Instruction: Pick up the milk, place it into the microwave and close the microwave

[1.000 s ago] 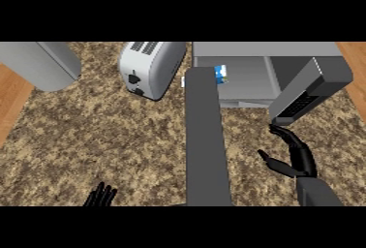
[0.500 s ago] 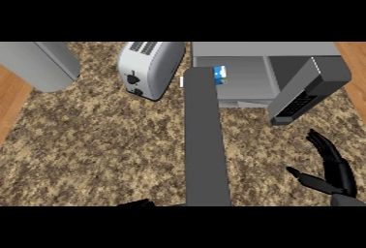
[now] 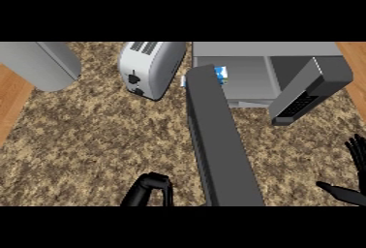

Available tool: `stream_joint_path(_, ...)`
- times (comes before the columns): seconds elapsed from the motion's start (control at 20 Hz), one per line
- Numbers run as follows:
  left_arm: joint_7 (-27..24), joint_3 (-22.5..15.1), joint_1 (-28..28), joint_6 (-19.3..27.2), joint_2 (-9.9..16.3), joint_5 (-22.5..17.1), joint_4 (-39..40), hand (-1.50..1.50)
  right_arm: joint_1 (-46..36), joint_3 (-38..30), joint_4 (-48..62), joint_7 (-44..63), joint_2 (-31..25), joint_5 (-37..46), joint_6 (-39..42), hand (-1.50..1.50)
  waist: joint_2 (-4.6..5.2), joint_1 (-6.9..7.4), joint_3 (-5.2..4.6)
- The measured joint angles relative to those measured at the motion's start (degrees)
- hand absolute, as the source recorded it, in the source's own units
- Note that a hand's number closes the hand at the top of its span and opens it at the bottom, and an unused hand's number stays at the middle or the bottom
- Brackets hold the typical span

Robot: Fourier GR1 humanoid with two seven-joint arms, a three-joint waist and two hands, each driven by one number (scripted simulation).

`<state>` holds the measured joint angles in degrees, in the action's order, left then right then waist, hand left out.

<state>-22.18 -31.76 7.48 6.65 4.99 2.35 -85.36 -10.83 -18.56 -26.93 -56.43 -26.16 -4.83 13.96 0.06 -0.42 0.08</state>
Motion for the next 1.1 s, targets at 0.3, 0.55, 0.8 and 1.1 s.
stream_joint_path(0.3,8.4,-2.3,-9.7,-4.6,-1.6,2.7,8.7,1.50,1.3,0.6,-2.0,1.0,-1.1,-1.4,1.8,-1.50,0.16,-0.71,0.03)
stream_joint_path(0.55,13.2,-6.0,-16.1,-8.8,-3.8,2.4,16.3,1.50,1.5,0.9,-3.1,1.3,-2.1,-2.4,2.9,-1.50,0.25,-1.09,0.07)
stream_joint_path(0.8,13.0,-12.0,-22.8,-6.2,-4.6,-0.8,21.7,1.50,1.2,1.8,-3.8,1.7,-3.1,-3.1,4.3,-1.50,0.34,-1.54,0.03)
stream_joint_path(1.1,8.6,-18.1,-27.9,0.2,-4.3,-7.5,26.1,1.50,0.6,3.8,-7.9,2.8,-3.1,-4.3,6.1,-1.50,0.59,-3.26,-0.10)
